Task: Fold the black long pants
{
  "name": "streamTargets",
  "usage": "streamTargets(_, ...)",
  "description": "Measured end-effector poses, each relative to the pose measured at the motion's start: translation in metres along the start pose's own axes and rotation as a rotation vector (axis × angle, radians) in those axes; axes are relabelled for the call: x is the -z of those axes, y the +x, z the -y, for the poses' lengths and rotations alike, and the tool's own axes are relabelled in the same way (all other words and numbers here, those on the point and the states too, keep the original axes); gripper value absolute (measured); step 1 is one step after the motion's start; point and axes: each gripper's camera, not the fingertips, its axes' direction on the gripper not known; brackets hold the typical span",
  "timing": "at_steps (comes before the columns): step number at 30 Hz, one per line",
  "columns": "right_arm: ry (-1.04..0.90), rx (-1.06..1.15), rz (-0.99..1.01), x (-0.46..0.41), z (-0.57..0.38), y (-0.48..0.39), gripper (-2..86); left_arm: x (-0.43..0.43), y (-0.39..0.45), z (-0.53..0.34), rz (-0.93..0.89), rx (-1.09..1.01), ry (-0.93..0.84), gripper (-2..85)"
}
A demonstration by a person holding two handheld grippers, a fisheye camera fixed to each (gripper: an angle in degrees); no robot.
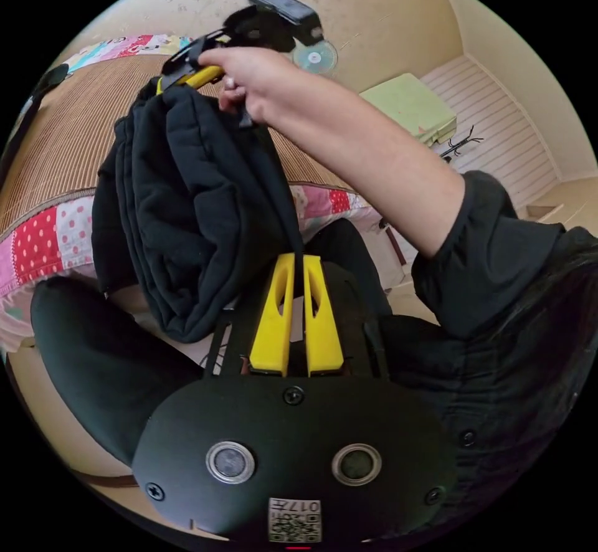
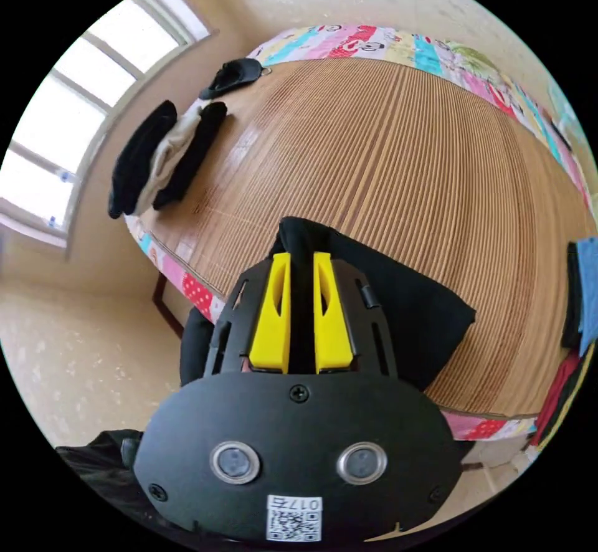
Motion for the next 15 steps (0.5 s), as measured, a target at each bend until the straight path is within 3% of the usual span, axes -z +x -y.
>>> streamTargets(2,0.099,-0.139,0.418,0.029,-0.029,0.069,5.3,0.025,-0.015,-0.009,-0.050,0.038,0.034,4.9)
streamTargets(3,0.117,-0.166,0.533,0.034,-0.037,0.086,5.1,0.034,-0.019,-0.012,-0.060,0.051,0.068,5.7)
streamTargets(5,0.113,-0.208,0.891,0.042,-0.068,0.138,4.2,0.078,-0.034,-0.023,-0.045,0.108,0.243,8.2)
streamTargets(9,0.145,-0.153,1.084,0.060,-0.111,0.160,3.7,0.119,-0.053,-0.010,-0.015,0.129,0.374,11.9)
streamTargets(15,0.207,-0.145,1.185,0.091,-0.156,0.166,3.6,0.106,-0.069,0.043,-0.084,0.099,0.284,8.7)
